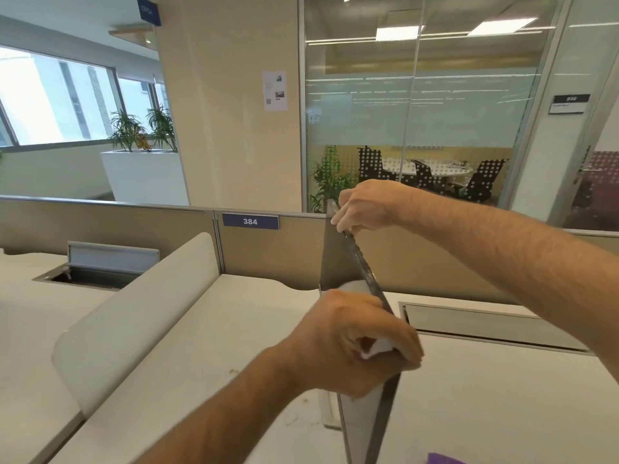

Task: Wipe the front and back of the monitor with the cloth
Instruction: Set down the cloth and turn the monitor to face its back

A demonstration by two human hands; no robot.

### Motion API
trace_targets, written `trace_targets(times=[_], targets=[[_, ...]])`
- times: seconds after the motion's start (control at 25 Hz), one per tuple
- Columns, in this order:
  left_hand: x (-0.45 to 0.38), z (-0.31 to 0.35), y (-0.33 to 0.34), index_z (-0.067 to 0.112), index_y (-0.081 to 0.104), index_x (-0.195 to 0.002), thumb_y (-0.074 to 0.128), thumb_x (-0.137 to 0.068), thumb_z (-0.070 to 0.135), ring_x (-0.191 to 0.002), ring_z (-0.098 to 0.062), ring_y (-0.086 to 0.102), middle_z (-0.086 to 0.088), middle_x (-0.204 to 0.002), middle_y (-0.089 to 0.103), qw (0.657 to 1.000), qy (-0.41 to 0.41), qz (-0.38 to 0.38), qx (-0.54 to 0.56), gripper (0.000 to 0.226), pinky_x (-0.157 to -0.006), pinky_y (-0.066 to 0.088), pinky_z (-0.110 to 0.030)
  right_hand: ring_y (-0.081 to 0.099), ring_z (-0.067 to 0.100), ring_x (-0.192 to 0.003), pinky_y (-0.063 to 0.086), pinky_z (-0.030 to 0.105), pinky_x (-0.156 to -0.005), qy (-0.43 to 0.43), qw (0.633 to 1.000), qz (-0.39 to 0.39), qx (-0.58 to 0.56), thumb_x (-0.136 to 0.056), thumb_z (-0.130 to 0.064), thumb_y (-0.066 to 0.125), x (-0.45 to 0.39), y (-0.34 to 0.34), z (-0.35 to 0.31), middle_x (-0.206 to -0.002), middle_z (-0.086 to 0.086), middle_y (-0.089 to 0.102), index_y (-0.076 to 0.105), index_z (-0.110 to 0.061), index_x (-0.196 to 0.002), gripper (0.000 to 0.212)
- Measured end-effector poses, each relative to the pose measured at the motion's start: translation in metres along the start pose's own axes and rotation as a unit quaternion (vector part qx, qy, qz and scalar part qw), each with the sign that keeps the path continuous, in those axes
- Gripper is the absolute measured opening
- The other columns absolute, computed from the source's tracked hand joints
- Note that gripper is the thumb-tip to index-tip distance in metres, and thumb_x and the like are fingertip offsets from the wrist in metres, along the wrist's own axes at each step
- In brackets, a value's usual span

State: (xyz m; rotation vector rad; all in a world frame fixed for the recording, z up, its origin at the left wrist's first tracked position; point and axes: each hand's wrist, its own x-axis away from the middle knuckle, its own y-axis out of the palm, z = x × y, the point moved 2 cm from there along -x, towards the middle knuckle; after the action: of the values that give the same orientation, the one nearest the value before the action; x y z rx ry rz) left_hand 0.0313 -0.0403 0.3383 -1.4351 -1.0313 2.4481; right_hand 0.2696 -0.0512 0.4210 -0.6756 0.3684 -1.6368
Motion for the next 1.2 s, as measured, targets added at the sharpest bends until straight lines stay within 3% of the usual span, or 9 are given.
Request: trace_targets(times=[0.12, 0.32, 0.48, 0.6, 0.8, 0.92, 1.04, 1.2], targets=[[0.022, -0.008, -0.025, 0.008, 0.077, -0.077, 0.082, -0.076, 0.002, -0.066, -0.007, 0.055, 0.0, -0.082, 0.076, 0.999, -0.011, 0.042, 0.03, 0.008, -0.057, 0.046, -0.024, 0.061, 0.018, -0.103, 0.055, 0.036, -0.079, 0.078, 0.994, -0.053, -0.061, -0.097, -0.034, 0.056, 0.0, -0.001, 0.001, -0.107, -0.007, 0.067, 0.063, -0.031, -0.113, 0.018], [0.05, -0.025, -0.057, 0.015, 0.076, -0.081, 0.081, -0.076, 0.009, -0.077, -0.026, 0.058, -0.001, -0.082, 0.076, 0.994, -0.04, 0.091, 0.043, 0.01, -0.064, 0.049, -0.041, 0.059, 0.015, -0.088, 0.05, 0.033, -0.074, 0.126, 0.969, -0.049, -0.208, -0.095, -0.039, 0.057, 0.002, 0.011, 0.008, -0.093, -0.008, 0.066, 0.066, -0.033, -0.109, 0.018], [0.067, -0.037, -0.075, 0.017, 0.075, -0.082, 0.08, -0.075, 0.008, -0.087, -0.027, 0.059, 0.0, -0.083, 0.076, 0.989, -0.063, 0.125, 0.049, 0.013, -0.075, 0.051, -0.036, 0.049, 0.003, -0.075, 0.038, 0.03, -0.071, 0.168, 0.944, -0.031, -0.283, -0.092, -0.043, 0.06, 0.003, 0.026, 0.015, -0.078, -0.02, 0.056, 0.067, -0.035, -0.105, 0.017], [0.081, -0.05, -0.087, 0.016, 0.076, -0.08, 0.082, -0.075, 0.013, -0.086, -0.03, 0.059, -0.004, -0.081, 0.076, 0.978, -0.088, 0.172, 0.072, 0.009, -0.076, 0.05, -0.035, 0.053, 0.01, -0.083, 0.039, 0.031, -0.075, 0.185, 0.935, -0.03, -0.3, -0.091, -0.047, 0.061, 0.004, 0.031, 0.017, -0.082, -0.016, 0.059, 0.067, -0.034, -0.105, 0.02], [0.103, -0.072, -0.107, 0.018, 0.078, -0.079, 0.087, -0.068, 0.032, -0.083, -0.028, 0.07, -0.005, -0.082, 0.076, 0.923, -0.188, 0.307, 0.136, 0.02, -0.077, 0.058, -0.039, 0.056, 0.01, -0.083, 0.041, 0.031, -0.076, 0.212, 0.904, 0.006, -0.371, -0.09, -0.048, 0.062, 0.016, 0.042, 0.014, -0.083, -0.017, 0.062, 0.07, -0.031, -0.103, 0.022], [0.109, -0.09, -0.114, 0.015, 0.076, -0.083, 0.084, -0.064, 0.021, -0.085, -0.029, 0.072, -0.005, -0.086, 0.077, 0.881, -0.238, 0.391, 0.121, 0.022, -0.081, 0.06, -0.04, 0.06, 0.013, -0.088, 0.048, 0.034, -0.084, 0.24, 0.885, 0.028, -0.397, -0.089, -0.046, 0.065, 0.025, 0.051, 0.011, -0.092, -0.009, 0.069, 0.072, -0.027, -0.101, 0.024], [0.108, -0.109, -0.117, 0.011, 0.074, -0.09, 0.082, -0.065, 0.022, -0.086, -0.024, 0.072, -0.002, -0.087, 0.077, 0.84, -0.291, 0.45, 0.09, 0.029, -0.076, 0.059, -0.03, 0.062, 0.014, -0.086, 0.049, 0.034, -0.081, 0.265, 0.875, 0.042, -0.402, -0.089, -0.047, 0.064, 0.035, 0.057, 0.007, -0.087, -0.008, 0.069, 0.074, -0.024, -0.095, 0.025], [0.1, -0.138, -0.121, 0.014, 0.074, -0.089, 0.078, -0.077, 0.013, -0.089, -0.024, 0.072, -0.004, -0.087, 0.075, 0.803, -0.336, 0.482, 0.103, 0.013, -0.077, 0.059, -0.034, 0.061, 0.014, -0.082, 0.05, 0.033, -0.079, 0.302, 0.875, 0.046, -0.377, -0.089, -0.05, 0.063, 0.044, 0.056, 0.001, -0.083, -0.009, 0.066, 0.074, -0.023, -0.093, 0.03]])
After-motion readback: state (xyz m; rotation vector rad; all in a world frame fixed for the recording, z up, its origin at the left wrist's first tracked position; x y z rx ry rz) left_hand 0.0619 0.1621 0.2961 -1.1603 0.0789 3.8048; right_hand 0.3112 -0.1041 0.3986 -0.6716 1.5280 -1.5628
